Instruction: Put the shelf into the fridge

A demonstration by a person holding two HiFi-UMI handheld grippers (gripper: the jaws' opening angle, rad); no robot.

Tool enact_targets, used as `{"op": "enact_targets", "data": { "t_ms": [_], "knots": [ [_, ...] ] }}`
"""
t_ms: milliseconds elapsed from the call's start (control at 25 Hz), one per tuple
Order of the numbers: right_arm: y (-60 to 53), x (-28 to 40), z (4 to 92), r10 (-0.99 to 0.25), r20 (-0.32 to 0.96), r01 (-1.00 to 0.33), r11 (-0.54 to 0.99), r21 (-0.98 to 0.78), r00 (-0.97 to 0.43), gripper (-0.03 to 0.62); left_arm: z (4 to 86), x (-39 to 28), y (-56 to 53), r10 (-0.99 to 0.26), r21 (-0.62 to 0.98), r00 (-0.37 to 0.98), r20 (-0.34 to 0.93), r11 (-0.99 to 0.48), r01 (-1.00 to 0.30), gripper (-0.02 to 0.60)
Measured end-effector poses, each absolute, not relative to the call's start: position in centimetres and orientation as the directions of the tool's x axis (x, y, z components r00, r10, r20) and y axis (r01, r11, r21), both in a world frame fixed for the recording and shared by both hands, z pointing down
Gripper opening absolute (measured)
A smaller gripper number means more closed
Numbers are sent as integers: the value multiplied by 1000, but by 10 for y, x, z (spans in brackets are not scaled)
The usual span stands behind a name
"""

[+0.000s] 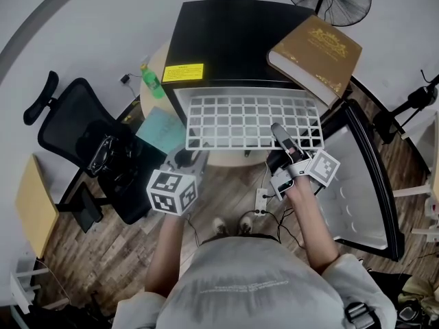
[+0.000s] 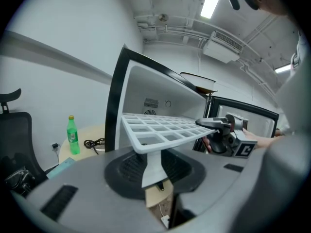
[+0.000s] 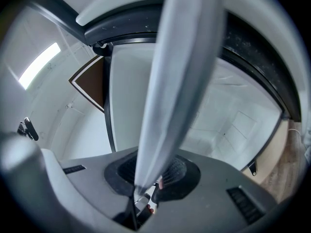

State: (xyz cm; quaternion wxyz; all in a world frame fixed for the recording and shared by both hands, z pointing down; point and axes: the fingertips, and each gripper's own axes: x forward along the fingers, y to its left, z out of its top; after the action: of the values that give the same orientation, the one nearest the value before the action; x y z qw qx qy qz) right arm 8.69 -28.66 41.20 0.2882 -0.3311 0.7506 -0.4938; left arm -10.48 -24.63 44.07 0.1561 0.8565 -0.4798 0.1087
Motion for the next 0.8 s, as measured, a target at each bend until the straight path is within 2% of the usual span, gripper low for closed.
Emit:
{"op": "enact_targets", "data": {
  "t_ms": [800],
  "knots": [
    [-299, 87, 411, -796, -81, -273, 298, -915, -600, 58, 441, -104, -259, -772, 158, 529, 353, -508, -847, 94]
  ]
}}
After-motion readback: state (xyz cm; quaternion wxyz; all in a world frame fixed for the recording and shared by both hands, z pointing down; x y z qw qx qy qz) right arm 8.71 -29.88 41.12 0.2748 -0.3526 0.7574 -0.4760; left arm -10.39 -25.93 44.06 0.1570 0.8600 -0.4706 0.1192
